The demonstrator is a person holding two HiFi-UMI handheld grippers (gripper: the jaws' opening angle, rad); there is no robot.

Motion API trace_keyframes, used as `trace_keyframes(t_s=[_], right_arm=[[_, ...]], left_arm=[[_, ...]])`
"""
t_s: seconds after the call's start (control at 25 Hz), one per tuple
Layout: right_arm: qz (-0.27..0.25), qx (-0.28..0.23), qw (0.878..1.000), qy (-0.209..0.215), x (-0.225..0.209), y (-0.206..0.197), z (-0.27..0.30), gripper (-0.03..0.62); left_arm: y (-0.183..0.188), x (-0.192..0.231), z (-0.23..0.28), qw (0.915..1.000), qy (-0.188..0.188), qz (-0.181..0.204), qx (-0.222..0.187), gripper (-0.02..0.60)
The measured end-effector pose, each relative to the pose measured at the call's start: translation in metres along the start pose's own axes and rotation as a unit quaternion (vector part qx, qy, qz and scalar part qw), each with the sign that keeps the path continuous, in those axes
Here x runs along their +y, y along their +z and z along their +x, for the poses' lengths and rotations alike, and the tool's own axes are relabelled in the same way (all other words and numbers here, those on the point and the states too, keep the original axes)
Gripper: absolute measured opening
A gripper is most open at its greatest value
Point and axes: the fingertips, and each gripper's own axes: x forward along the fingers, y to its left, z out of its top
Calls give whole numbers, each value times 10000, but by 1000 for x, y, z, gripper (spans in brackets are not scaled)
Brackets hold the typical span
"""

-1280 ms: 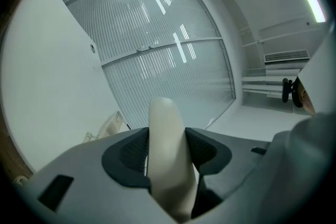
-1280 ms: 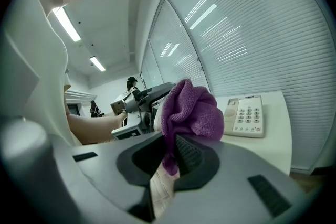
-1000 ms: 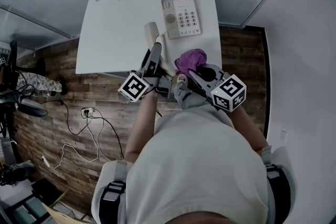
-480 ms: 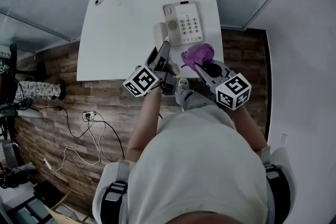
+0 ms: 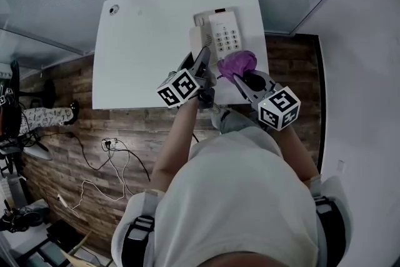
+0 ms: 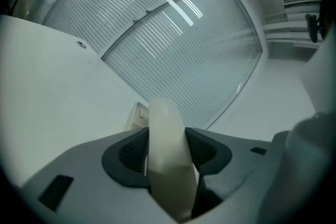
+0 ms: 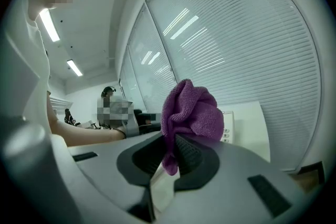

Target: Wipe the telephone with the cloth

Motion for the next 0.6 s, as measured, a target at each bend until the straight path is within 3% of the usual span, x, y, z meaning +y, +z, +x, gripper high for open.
trace_keyframes(t_s=[0.28, 0.6], right_arm=[[123, 58, 9999, -44, -16, 0, 17, 46], [194, 64, 9997, -127, -40, 9, 35, 46]], left_arm=[[0, 17, 38, 9983, 297, 407, 285, 227], [1, 40, 66, 9948, 697, 570, 475, 228]])
